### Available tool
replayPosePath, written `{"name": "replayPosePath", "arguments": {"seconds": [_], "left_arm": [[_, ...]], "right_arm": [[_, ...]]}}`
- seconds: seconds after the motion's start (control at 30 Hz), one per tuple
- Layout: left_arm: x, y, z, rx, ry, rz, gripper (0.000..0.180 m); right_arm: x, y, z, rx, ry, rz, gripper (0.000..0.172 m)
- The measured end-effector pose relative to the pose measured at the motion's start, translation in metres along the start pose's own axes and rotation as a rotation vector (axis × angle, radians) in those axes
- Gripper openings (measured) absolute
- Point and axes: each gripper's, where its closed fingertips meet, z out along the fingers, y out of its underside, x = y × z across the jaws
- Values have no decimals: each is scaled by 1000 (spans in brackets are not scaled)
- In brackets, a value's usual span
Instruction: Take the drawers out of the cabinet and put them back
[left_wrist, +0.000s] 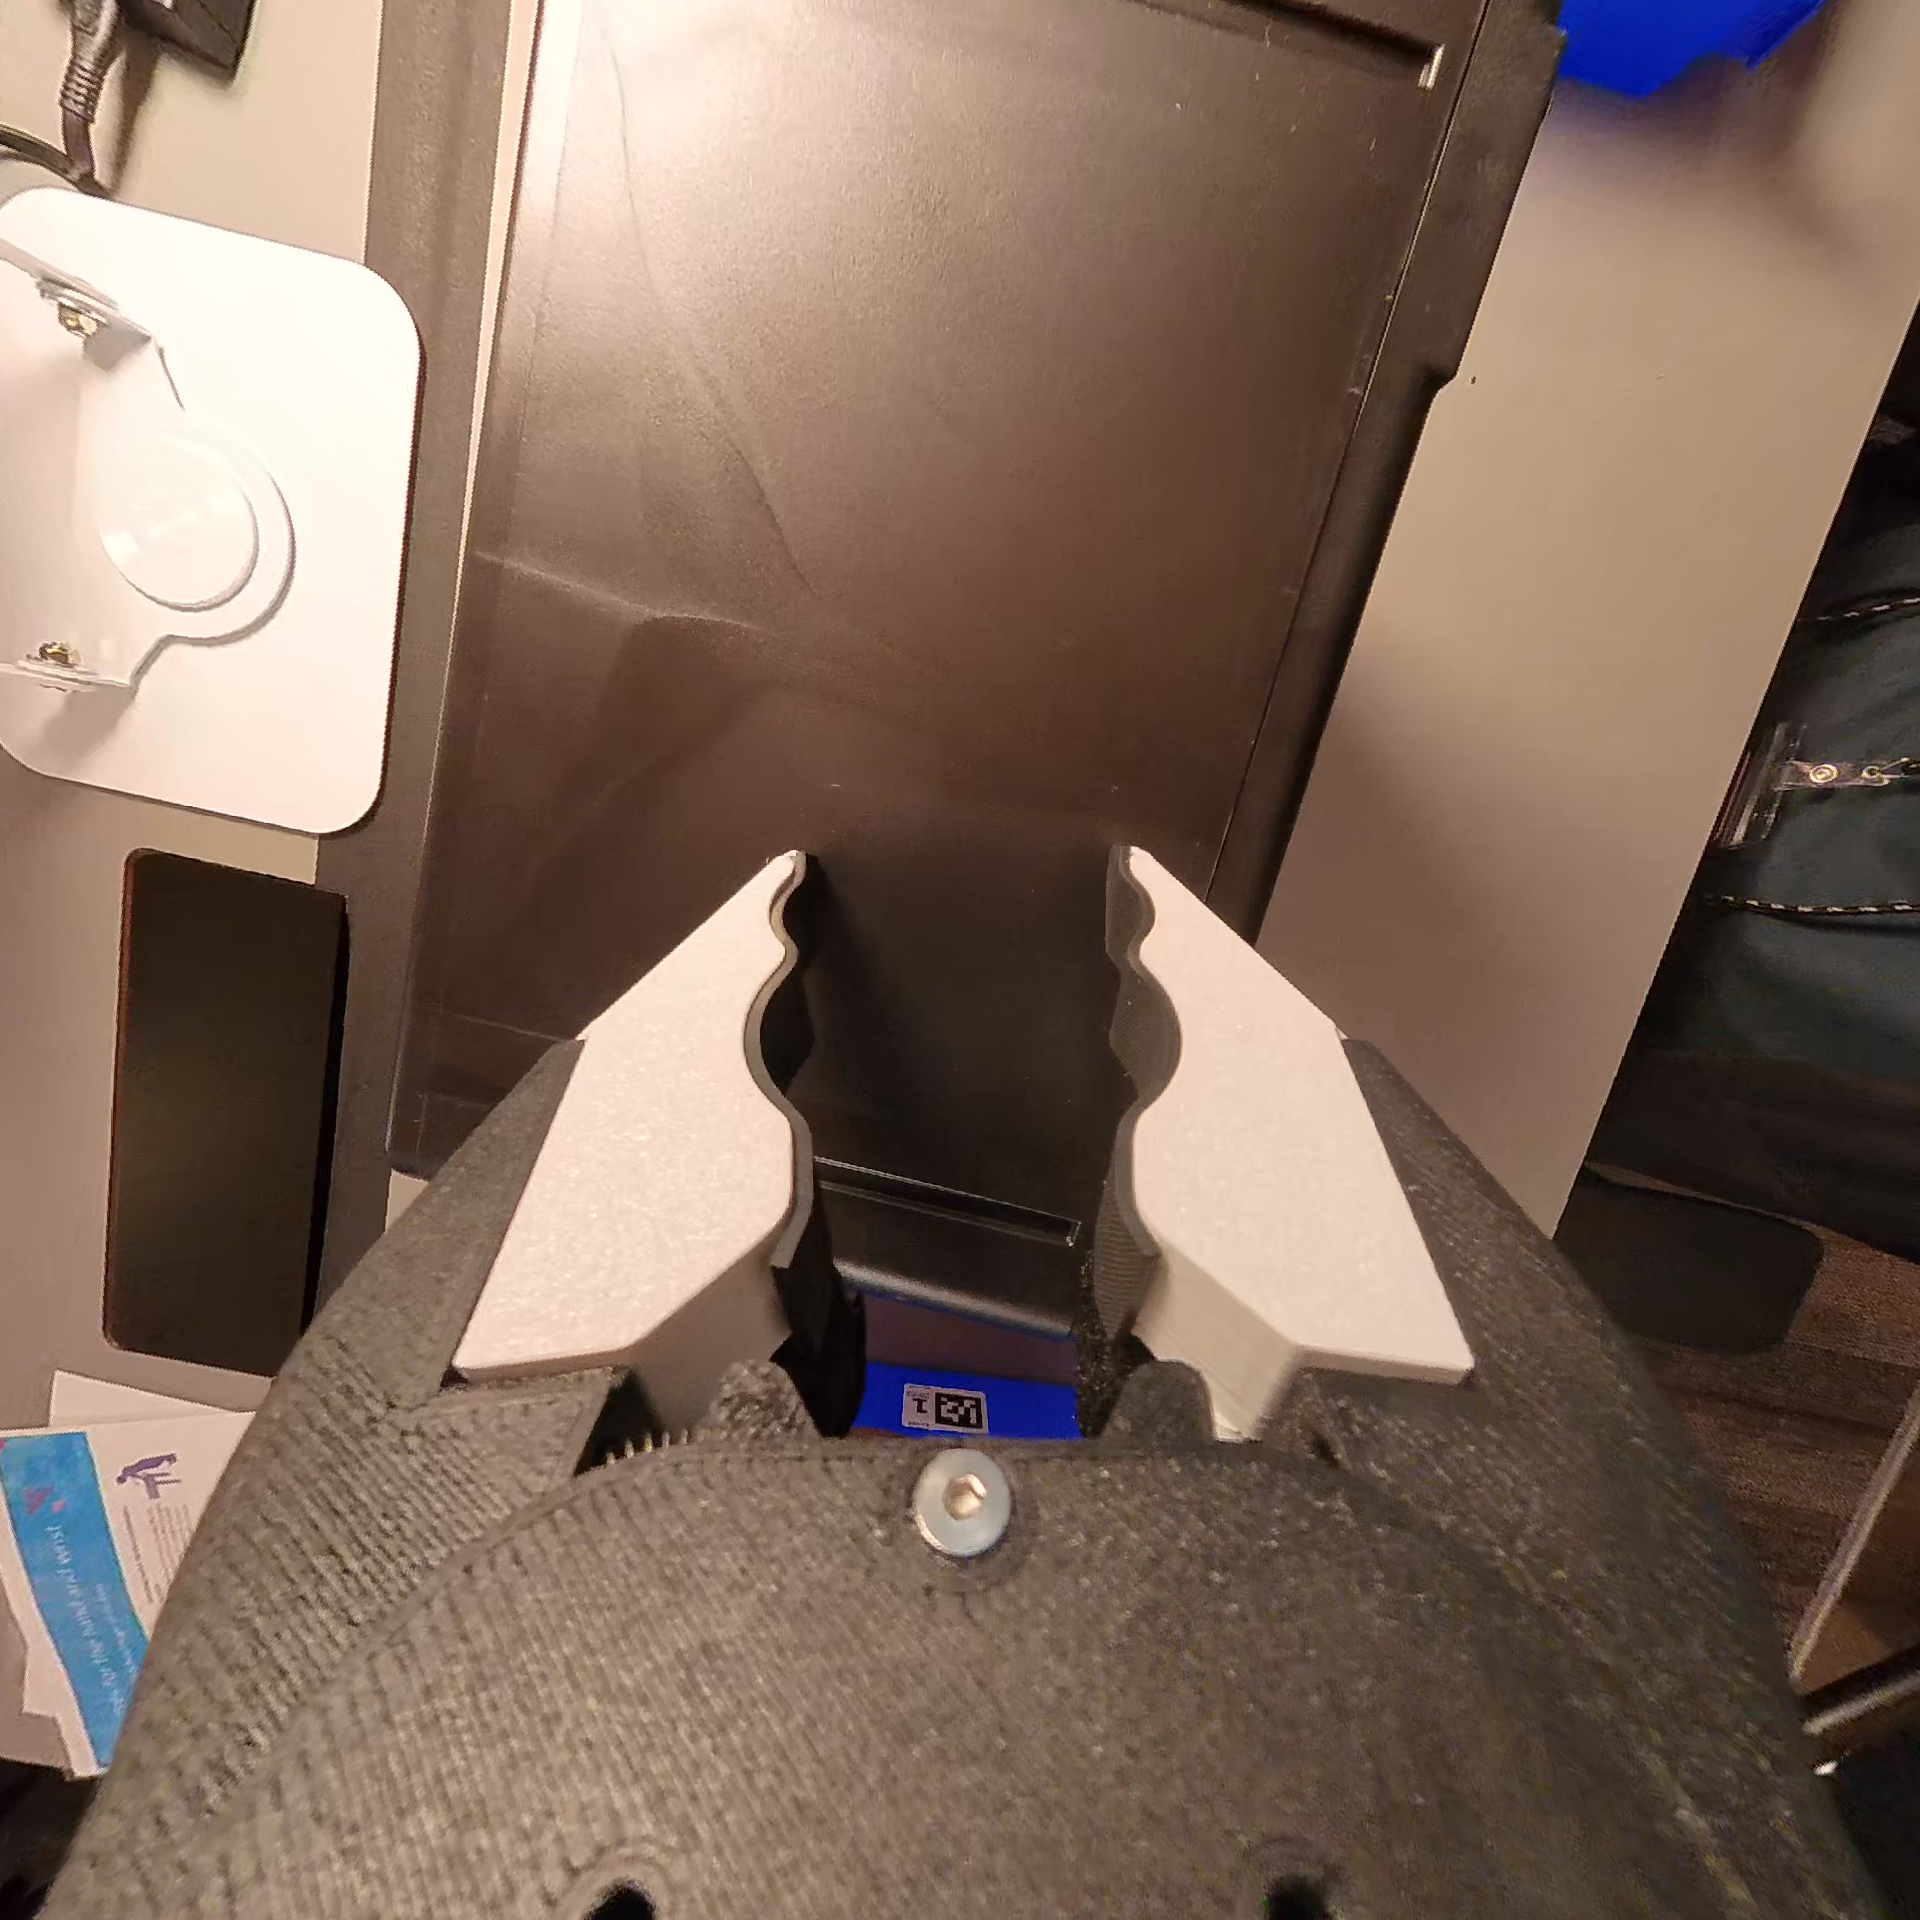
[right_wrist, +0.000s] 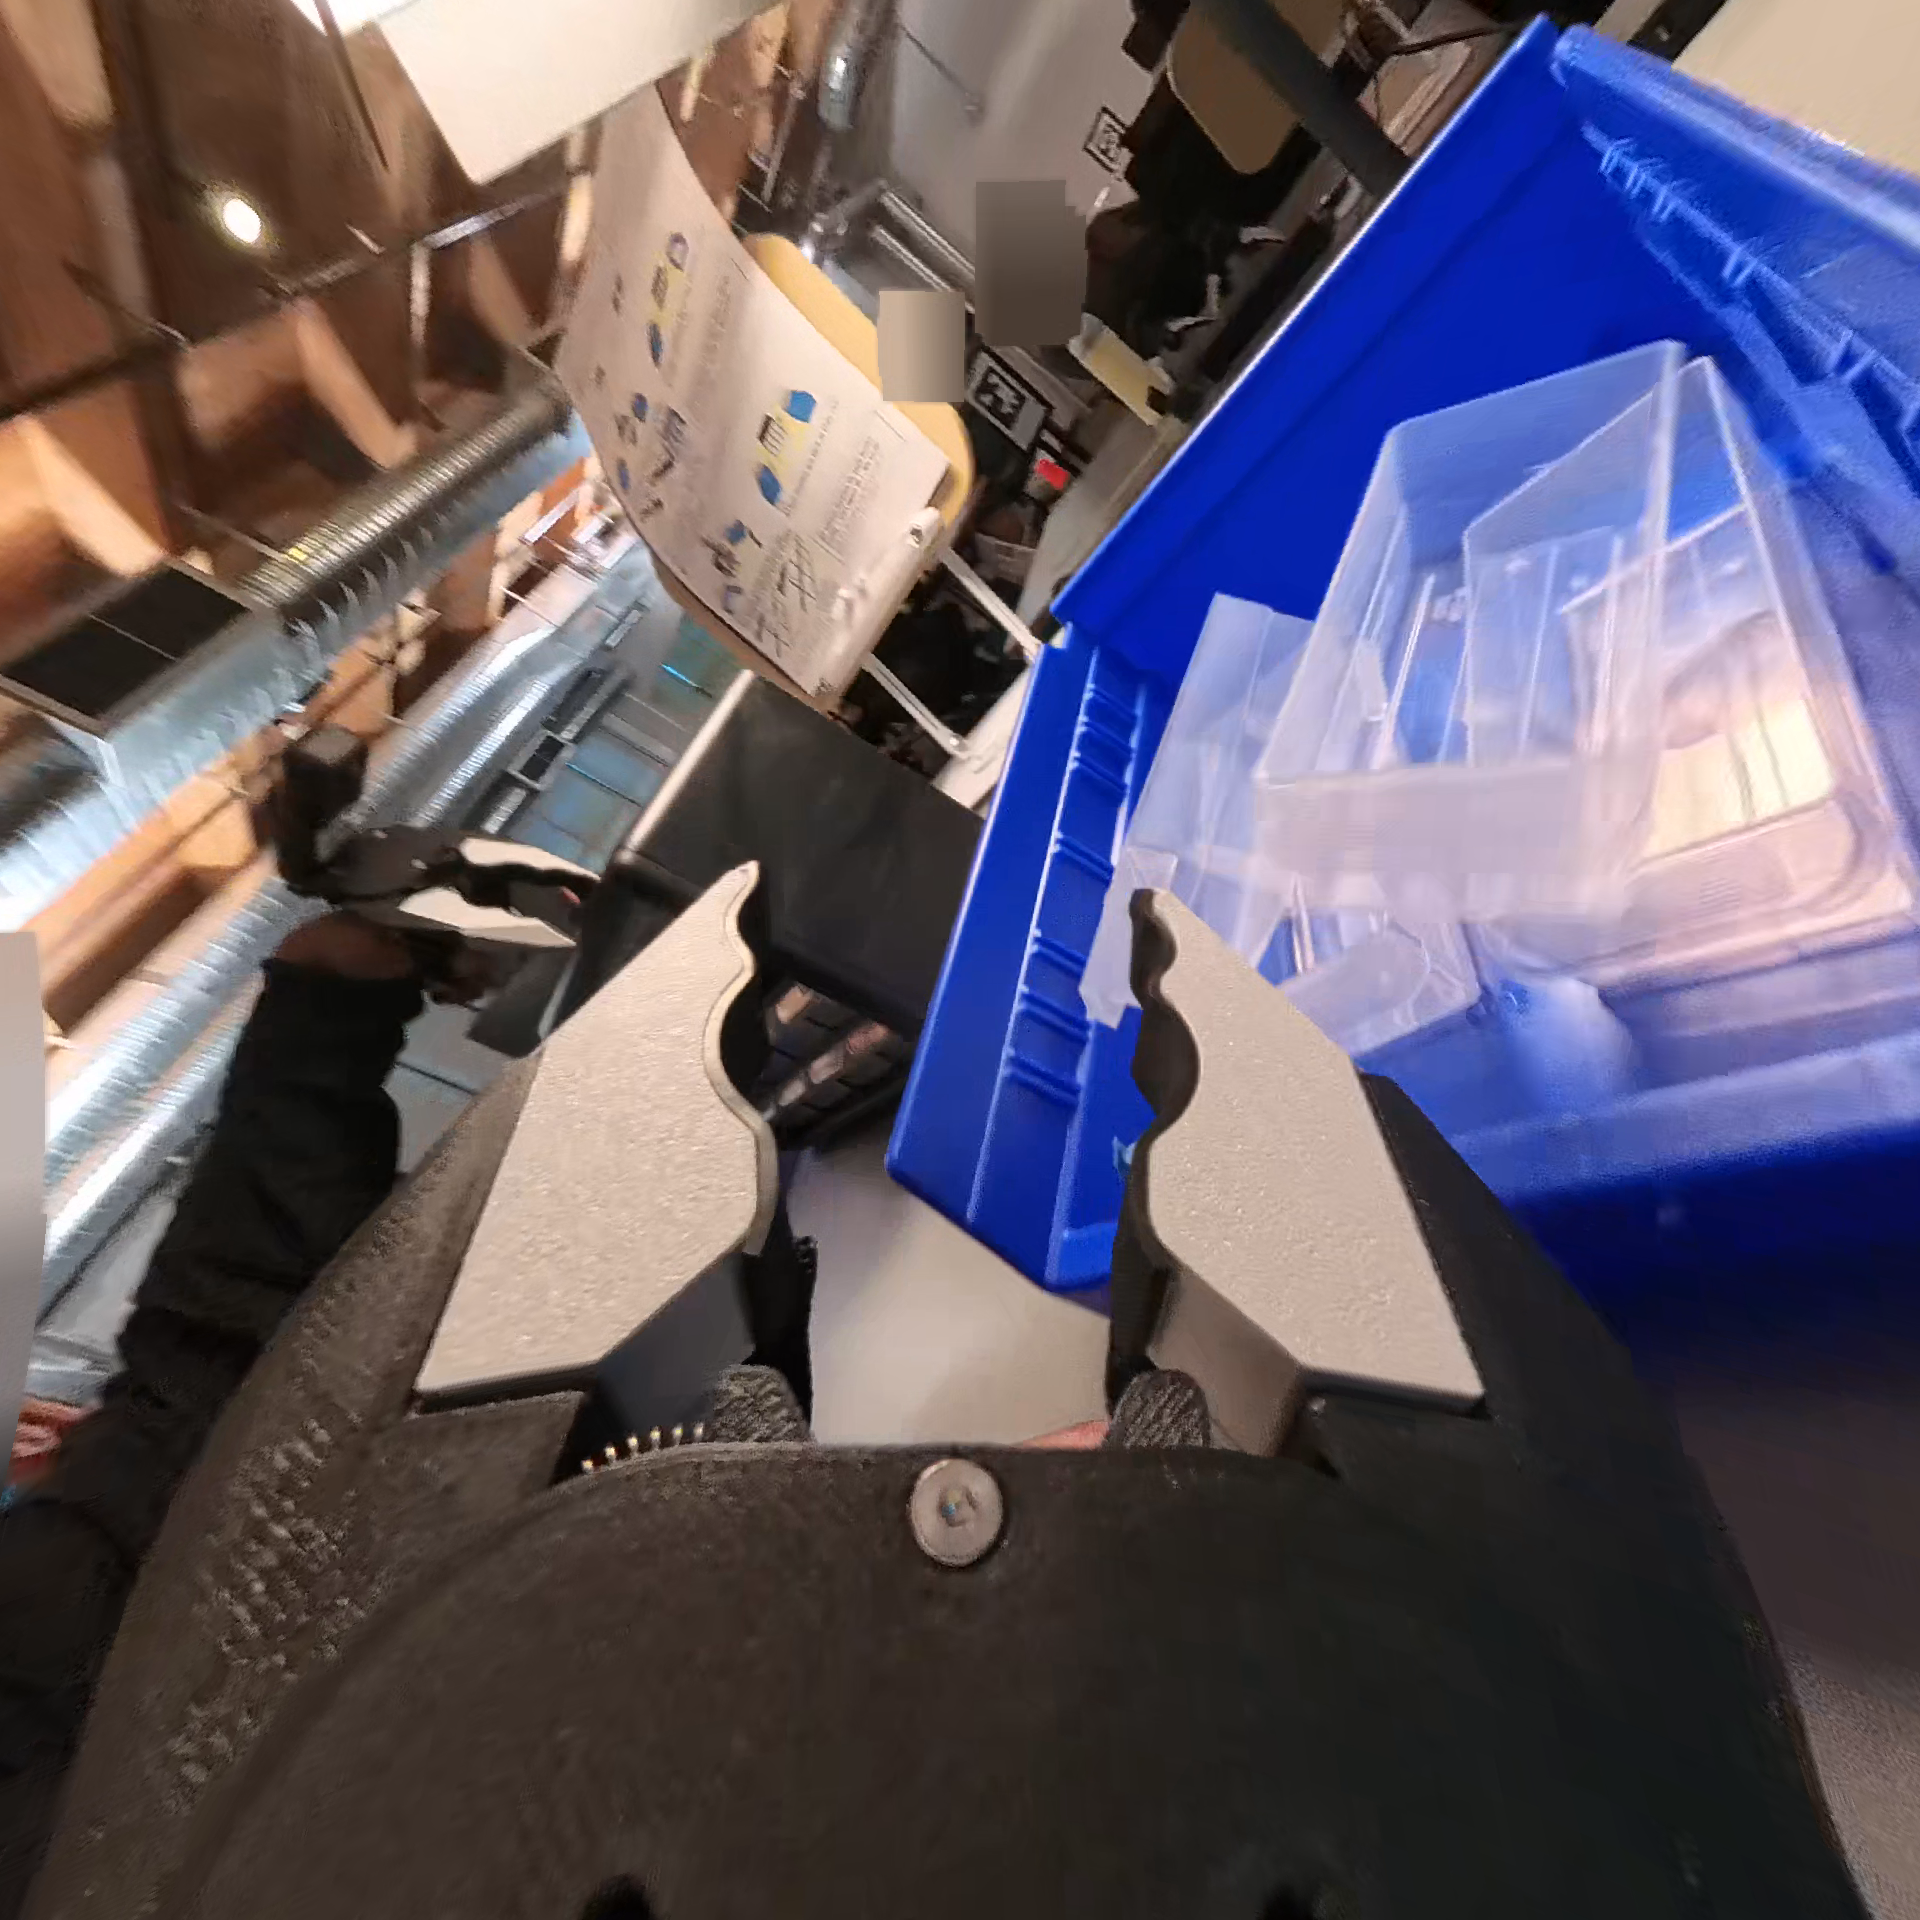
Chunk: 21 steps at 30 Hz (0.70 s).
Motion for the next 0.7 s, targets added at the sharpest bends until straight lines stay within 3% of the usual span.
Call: {"name": "replayPosePath", "arguments": {"seconds": [0.17, 0.33, 0.53, 0.7], "left_arm": [[0, 0, 0, 12, 2, 6, 62], [0, 0, 0, 22, 3, 5, 62], [0, 0, 0, 29, 3, 4, 62], [1, -1, 0, 43, 3, 6, 62]], "right_arm": [[-23, 28, -19, -90, 60, -216, 74], [-93, 97, -10, -240, -260, -268, 56], [-144, 190, 42, -417, -486, -326, 51], [-176, 226, 104, -431, -570, -518, 47]]}}
